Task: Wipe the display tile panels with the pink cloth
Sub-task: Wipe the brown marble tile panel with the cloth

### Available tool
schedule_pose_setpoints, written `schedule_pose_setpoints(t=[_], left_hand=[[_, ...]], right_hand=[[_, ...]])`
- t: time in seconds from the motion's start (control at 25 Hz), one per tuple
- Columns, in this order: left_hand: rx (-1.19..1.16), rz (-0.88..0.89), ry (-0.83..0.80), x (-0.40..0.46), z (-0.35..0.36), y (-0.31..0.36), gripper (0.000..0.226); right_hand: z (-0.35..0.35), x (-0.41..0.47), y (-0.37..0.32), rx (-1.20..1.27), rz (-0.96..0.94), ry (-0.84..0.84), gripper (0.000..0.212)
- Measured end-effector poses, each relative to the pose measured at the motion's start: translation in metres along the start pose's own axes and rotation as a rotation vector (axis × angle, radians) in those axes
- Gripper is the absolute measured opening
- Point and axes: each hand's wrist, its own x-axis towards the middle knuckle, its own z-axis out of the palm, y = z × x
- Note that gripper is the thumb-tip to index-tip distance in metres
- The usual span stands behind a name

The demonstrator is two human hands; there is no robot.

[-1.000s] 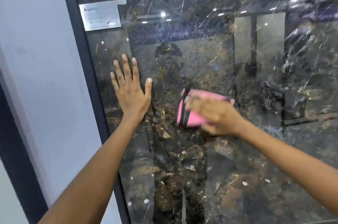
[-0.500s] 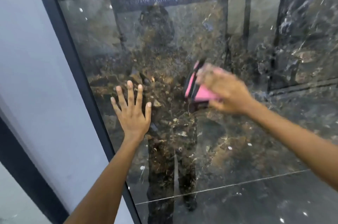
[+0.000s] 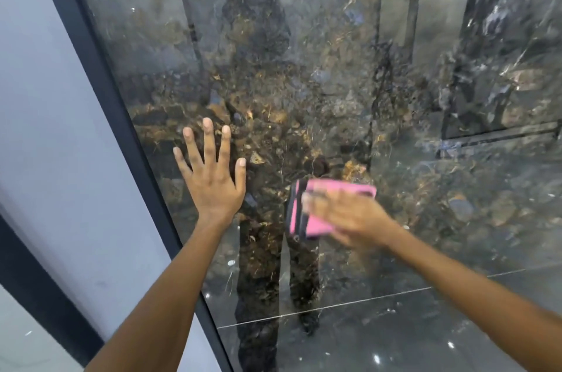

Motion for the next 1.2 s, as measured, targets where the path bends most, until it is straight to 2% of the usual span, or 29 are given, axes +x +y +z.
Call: schedule_pose_setpoints(t=[0.08, 0.12, 0.16, 0.2, 0.24, 0.28, 0.4, 0.44, 0.48, 0.52, 0.64, 0.72, 0.76, 0.8, 0.92, 0.96, 1.0, 1.04, 1.08, 1.16, 1.2], left_hand=[[0.001, -0.014, -0.015, 0.001, 0.001, 0.0, 0.057], [-0.007, -0.023, -0.024, 0.001, 0.001, 0.0, 0.056], [-0.015, -0.027, -0.026, 0.001, 0.001, 0.0, 0.055], [-0.023, -0.028, -0.022, 0.0, 0.001, 0.0, 0.055], [-0.031, -0.028, -0.015, 0.001, 0.001, 0.0, 0.056], [-0.038, -0.026, -0.011, 0.002, 0.001, 0.0, 0.057], [-0.033, -0.015, -0.026, 0.003, -0.001, 0.001, 0.056], [-0.021, -0.014, -0.021, 0.002, -0.001, 0.002, 0.055], [-0.01, -0.017, -0.017, 0.0, -0.001, 0.004, 0.054], [-0.006, -0.019, -0.014, 0.0, -0.001, 0.005, 0.054], [0.011, -0.018, -0.015, 0.004, 0.001, 0.006, 0.054], [0.015, -0.029, -0.025, 0.001, 0.001, 0.006, 0.054], [0.017, -0.033, -0.036, -0.001, 0.001, 0.007, 0.054], [0.019, -0.038, -0.053, -0.001, 0.0, 0.007, 0.054], [0.002, -0.036, -0.084, 0.006, -0.005, 0.006, 0.055], [-0.041, -0.049, -0.091, 0.005, -0.008, 0.007, 0.054], [-0.098, -0.061, -0.108, -0.004, -0.013, 0.008, 0.054], [-0.147, -0.069, -0.139, -0.021, -0.017, 0.01, 0.053], [-0.168, -0.071, -0.173, -0.044, -0.02, 0.01, 0.053], [-0.107, -0.045, -0.25, -0.094, -0.019, 0.005, 0.053], [-0.068, -0.026, -0.271, -0.114, -0.013, -0.001, 0.054]], right_hand=[[-0.027, 0.058, 0.049, 0.024, 0.394, 0.339, 0.088], [-0.036, 0.085, 0.065, 0.04, 0.549, 0.45, 0.083], [-0.036, 0.105, 0.069, 0.045, 0.639, 0.518, 0.077], [-0.028, 0.115, 0.059, 0.02, 0.63, 0.549, 0.072], [-0.012, 0.112, 0.037, -0.016, 0.521, 0.526, 0.068], [0.011, 0.096, 0.006, -0.017, 0.336, 0.411, 0.063], [0.048, 0.007, -0.072, 0.052, -0.336, -0.152, 0.069], [0.044, -0.011, -0.072, 0.079, -0.449, -0.266, 0.072], [0.037, -0.018, -0.059, 0.14, -0.454, -0.276, 0.073], [0.027, -0.015, -0.04, 0.204, -0.356, -0.197, 0.072], [-0.012, 0.012, 0.034, 0.245, 0.255, 0.217, 0.062], [-0.013, 0.015, 0.041, 0.18, 0.682, 0.379, 0.076], [-0.002, 0.007, 0.023, 0.141, 0.77, 0.373, 0.084], [0.015, -0.007, -0.005, 0.11, 0.731, 0.287, 0.091], [0.046, -0.063, -0.082, 0.011, 0.178, -0.164, 0.097], [0.045, -0.072, -0.087, 0.034, 0.075, -0.223, 0.097], [0.04, -0.072, -0.084, 0.086, 0.041, -0.189, 0.096], [0.031, -0.062, -0.073, 0.154, 0.097, -0.1, 0.094], [0.019, -0.045, -0.055, 0.216, 0.237, 0.028, 0.089], [-0.005, 0.0, -0.008, 0.217, 0.613, 0.307, 0.085], [-0.01, 0.022, 0.007, 0.184, 0.76, 0.387, 0.087]])
